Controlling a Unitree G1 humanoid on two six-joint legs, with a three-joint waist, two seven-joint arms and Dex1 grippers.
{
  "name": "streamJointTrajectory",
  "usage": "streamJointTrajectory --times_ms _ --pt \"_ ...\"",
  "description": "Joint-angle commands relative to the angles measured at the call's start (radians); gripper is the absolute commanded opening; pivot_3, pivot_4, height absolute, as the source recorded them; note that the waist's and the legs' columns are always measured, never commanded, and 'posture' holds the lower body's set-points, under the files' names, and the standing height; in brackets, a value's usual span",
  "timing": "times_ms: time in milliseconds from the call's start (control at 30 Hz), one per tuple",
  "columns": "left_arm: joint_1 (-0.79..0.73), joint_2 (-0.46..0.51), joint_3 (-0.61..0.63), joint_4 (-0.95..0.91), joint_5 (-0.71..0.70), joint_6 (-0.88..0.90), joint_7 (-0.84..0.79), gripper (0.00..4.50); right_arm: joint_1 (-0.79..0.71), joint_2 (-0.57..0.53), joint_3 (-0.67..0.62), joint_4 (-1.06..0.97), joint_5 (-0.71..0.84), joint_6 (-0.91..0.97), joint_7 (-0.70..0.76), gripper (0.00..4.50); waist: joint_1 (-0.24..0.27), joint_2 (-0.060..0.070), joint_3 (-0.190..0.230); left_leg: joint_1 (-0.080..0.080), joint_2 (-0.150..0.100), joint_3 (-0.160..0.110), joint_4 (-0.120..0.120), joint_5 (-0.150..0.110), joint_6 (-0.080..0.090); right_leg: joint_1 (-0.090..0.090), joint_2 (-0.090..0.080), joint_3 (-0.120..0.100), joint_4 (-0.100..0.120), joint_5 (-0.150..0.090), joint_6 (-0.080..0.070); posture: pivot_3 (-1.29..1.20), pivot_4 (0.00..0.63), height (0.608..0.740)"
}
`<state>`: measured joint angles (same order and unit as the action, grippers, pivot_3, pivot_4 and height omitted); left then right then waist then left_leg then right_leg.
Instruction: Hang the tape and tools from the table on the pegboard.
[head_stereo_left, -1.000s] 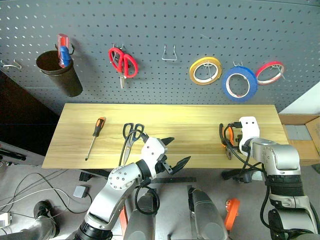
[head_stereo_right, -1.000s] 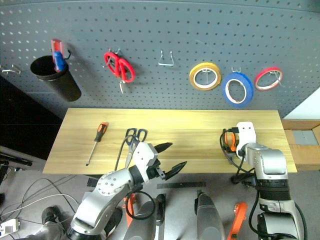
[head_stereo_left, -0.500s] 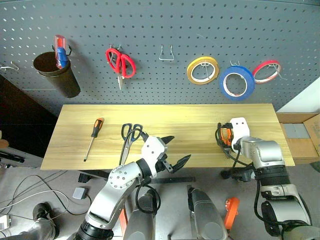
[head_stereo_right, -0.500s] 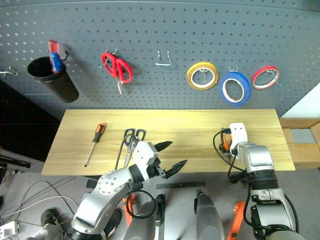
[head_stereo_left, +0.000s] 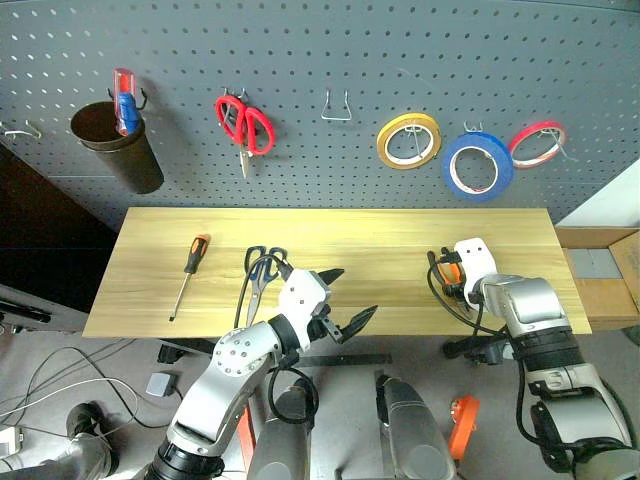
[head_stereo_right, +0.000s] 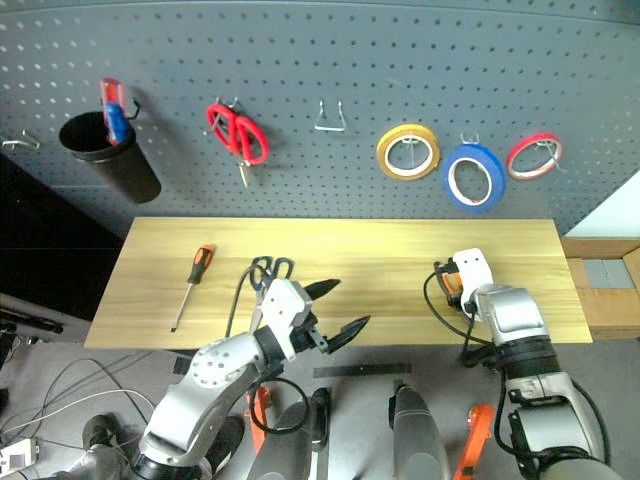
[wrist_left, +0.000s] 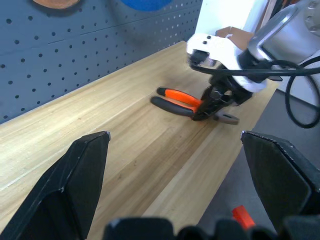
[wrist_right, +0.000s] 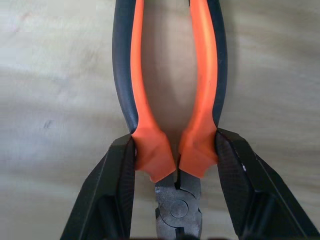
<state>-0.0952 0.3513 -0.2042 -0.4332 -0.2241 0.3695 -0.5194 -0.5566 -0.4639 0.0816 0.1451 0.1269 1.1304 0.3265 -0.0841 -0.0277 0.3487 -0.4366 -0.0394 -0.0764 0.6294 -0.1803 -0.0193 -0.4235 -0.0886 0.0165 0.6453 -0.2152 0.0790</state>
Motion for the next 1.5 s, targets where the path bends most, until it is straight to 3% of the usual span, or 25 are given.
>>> streamJointTrajectory --times_ms 33,200,300,467,833,1067,1400,1500 --pt "-0.018 -0.019 0.125 -0.066 -0.038 -0.013 0.062 4.50 0.016 -0.069 0.001 -0.262 0.098 0.035 0.140 1.79 -0.001 0.000 0.000 0.000 0.000 0.000 0.000 0.000 0.000 0.000 0.000 0.000 0.000 0.000 0.000 -0.10 0.311 0.740" --pt "-0.048 0.011 0.272 -0.123 -0.061 0.018 0.116 4.50 0.003 -0.106 -0.002 -0.484 0.229 0.029 0.282 1.79 -0.002 0.000 0.000 0.000 0.001 -0.001 0.000 0.000 0.000 0.000 0.001 -0.001 0.000 -0.003 0.005 -0.09 0.310 0.740" --pt "-0.064 0.036 0.337 -0.145 -0.076 0.046 0.136 4.50 -0.067 -0.046 -0.021 -0.527 0.290 -0.017 0.311 1.79 0.000 0.000 0.000 0.000 0.001 -0.001 0.000 0.000 0.000 0.000 0.001 -0.001 0.000 -0.003 0.005 -0.08 0.307 0.740" --pt "-0.062 0.028 0.345 -0.152 -0.076 0.064 0.162 4.50 -0.206 0.106 -0.047 -0.465 0.311 -0.168 0.280 1.79 0.002 -0.001 0.000 0.000 0.000 -0.001 0.000 0.000 0.000 0.000 0.001 -0.001 0.000 -0.003 0.005 -0.08 0.306 0.740" --pt "-0.004 0.016 0.294 -0.137 -0.049 0.039 0.161 4.50 -0.421 0.339 -0.017 -0.091 0.145 -0.828 0.226 1.79 0.003 -0.001 0.000 -0.001 0.000 -0.002 -0.002 0.000 -0.001 -0.002 0.000 -0.001 0.000 0.000 0.000 -0.08 0.296 0.740" --pt "0.010 -0.007 0.253 -0.121 -0.037 0.026 0.164 4.50 -0.533 0.420 -0.025 0.166 0.042 -1.123 0.149 1.79 0.002 -0.001 0.000 -0.001 0.000 -0.002 -0.002 0.000 -0.001 -0.003 0.001 -0.001 0.001 0.000 -0.001 -0.08 0.300 0.740" --pt "-0.082 -0.092 0.297 -0.139 0.038 -0.066 0.310 4.50 -0.701 0.452 -0.071 0.513 -0.014 -1.412 0.047 1.79 0.004 -0.001 0.000 -0.001 0.000 -0.001 -0.003 0.000 -0.002 -0.004 0.001 -0.001 0.001 0.001 -0.001 -0.08 0.303 0.740" --pt "-0.133 -0.086 0.271 -0.153 0.028 -0.139 0.264 4.50 -0.731 0.457 -0.079 0.579 -0.018 -1.451 0.043 1.79 0.002 -0.001 0.000 -0.001 -0.001 -0.001 -0.003 0.000 -0.002 -0.004 0.001 -0.001 0.001 0.001 -0.001 -0.07 0.307 0.740"
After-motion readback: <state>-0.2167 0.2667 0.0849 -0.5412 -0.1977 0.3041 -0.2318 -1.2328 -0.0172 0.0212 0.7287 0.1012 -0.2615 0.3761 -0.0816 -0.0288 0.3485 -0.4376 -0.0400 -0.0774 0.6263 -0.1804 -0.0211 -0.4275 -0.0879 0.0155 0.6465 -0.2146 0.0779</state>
